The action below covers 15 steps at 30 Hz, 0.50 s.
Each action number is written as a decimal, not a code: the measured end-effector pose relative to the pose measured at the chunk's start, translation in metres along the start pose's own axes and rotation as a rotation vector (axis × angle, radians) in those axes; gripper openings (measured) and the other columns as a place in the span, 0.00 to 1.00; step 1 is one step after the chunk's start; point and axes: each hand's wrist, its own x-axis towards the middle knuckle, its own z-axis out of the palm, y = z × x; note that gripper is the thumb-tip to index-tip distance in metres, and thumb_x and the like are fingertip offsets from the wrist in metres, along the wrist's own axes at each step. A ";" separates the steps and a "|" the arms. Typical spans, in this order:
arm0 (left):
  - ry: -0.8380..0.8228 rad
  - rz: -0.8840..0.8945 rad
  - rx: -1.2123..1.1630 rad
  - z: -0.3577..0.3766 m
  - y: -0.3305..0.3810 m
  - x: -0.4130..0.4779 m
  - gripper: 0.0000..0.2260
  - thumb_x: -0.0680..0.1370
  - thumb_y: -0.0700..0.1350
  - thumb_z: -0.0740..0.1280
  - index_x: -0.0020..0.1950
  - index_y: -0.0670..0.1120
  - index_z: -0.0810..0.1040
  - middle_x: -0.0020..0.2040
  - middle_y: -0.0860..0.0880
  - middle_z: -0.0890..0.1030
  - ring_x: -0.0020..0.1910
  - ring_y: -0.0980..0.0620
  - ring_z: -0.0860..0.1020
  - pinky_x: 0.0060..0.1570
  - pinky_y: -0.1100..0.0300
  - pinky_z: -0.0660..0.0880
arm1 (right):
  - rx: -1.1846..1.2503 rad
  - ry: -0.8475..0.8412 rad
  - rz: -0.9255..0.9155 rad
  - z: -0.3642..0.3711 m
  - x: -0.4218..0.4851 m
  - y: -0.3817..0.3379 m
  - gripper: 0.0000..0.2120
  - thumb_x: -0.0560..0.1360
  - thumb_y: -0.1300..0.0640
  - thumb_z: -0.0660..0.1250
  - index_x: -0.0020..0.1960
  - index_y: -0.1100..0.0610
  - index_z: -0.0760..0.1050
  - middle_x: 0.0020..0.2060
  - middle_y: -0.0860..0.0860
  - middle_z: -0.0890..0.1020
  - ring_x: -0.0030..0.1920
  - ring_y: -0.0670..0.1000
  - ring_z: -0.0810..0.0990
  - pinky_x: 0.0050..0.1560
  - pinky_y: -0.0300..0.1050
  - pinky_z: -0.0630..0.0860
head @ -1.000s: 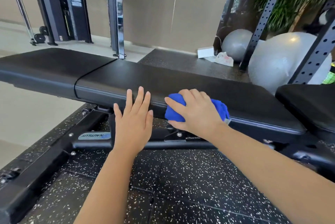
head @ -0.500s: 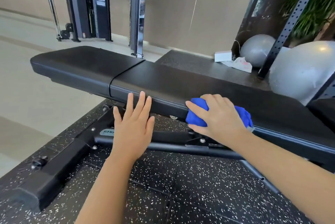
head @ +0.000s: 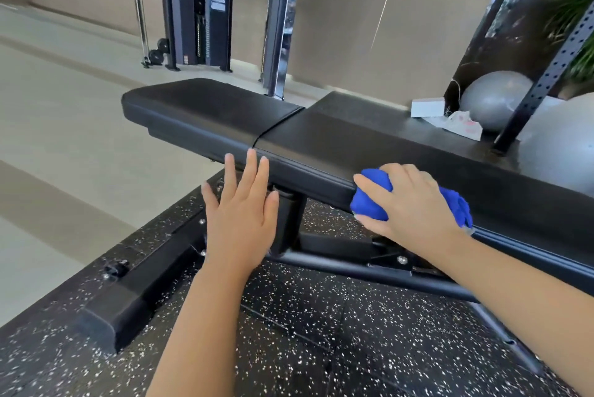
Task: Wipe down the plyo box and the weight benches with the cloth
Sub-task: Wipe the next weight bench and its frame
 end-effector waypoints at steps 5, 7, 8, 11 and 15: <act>-0.049 -0.125 -0.050 -0.007 -0.021 0.003 0.23 0.82 0.51 0.45 0.76 0.51 0.46 0.76 0.55 0.42 0.74 0.51 0.38 0.69 0.43 0.41 | -0.045 -0.016 -0.012 0.018 0.074 -0.053 0.30 0.59 0.39 0.75 0.56 0.53 0.79 0.40 0.58 0.78 0.35 0.58 0.75 0.35 0.47 0.73; -0.060 -0.140 -0.038 -0.007 -0.029 0.003 0.23 0.81 0.51 0.46 0.76 0.51 0.46 0.76 0.55 0.42 0.74 0.51 0.38 0.69 0.42 0.41 | -0.020 -0.012 -0.011 0.020 0.083 -0.061 0.30 0.59 0.39 0.75 0.57 0.53 0.79 0.40 0.58 0.78 0.35 0.58 0.75 0.35 0.48 0.73; -0.065 -0.146 -0.030 -0.007 -0.032 0.003 0.24 0.81 0.51 0.46 0.76 0.51 0.46 0.76 0.55 0.41 0.74 0.51 0.37 0.69 0.42 0.42 | 0.008 -0.003 -0.028 0.020 0.080 -0.059 0.30 0.60 0.40 0.76 0.58 0.53 0.78 0.42 0.59 0.78 0.36 0.59 0.75 0.36 0.49 0.73; -0.064 -0.164 -0.050 -0.008 -0.039 0.003 0.24 0.82 0.51 0.46 0.76 0.51 0.45 0.76 0.55 0.40 0.74 0.51 0.36 0.69 0.43 0.41 | 0.041 0.062 -0.095 0.018 0.053 -0.041 0.30 0.61 0.43 0.76 0.59 0.53 0.76 0.48 0.61 0.78 0.40 0.61 0.77 0.38 0.52 0.74; -0.014 -0.142 -0.042 -0.011 -0.047 0.005 0.23 0.81 0.53 0.43 0.76 0.51 0.46 0.76 0.55 0.41 0.74 0.51 0.37 0.69 0.42 0.41 | 0.002 0.072 -0.047 0.019 0.042 -0.034 0.31 0.61 0.43 0.75 0.61 0.53 0.74 0.48 0.61 0.79 0.40 0.61 0.77 0.38 0.52 0.74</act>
